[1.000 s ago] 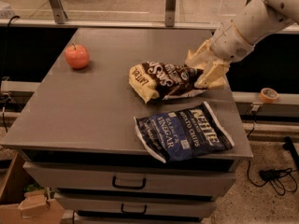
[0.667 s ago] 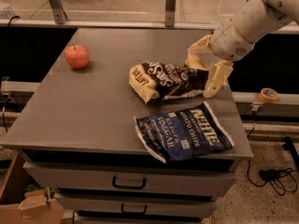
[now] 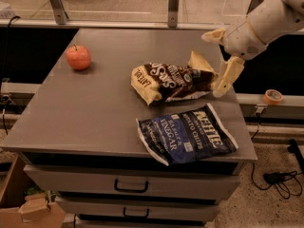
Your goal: Move brown chip bag near blue chip bag
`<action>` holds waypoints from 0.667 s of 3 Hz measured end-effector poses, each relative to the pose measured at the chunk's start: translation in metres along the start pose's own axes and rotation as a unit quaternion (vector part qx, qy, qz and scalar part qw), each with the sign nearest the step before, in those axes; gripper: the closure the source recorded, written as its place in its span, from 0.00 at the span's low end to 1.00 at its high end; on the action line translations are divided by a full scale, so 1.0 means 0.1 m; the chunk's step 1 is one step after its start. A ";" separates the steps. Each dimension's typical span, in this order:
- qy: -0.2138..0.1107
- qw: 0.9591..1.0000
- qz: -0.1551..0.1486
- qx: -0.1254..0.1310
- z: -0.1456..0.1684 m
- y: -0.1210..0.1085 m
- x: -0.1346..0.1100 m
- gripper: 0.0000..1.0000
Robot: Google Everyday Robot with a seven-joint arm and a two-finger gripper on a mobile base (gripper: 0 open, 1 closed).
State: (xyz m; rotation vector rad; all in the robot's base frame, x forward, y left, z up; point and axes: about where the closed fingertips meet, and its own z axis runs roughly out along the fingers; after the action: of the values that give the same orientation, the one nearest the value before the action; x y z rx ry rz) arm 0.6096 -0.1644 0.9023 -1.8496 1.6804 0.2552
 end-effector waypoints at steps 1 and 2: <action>-0.058 0.985 0.089 0.133 -0.76 -0.21 0.15 0.00; -0.084 0.949 0.133 0.272 -1.69 -0.38 0.36 0.00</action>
Offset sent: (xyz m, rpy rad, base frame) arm 0.0051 -0.2541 0.2642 0.5348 -0.7621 -0.8338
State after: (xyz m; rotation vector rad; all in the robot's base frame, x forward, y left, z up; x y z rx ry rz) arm 0.6084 -0.2878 1.0283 -1.1669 1.6682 0.0451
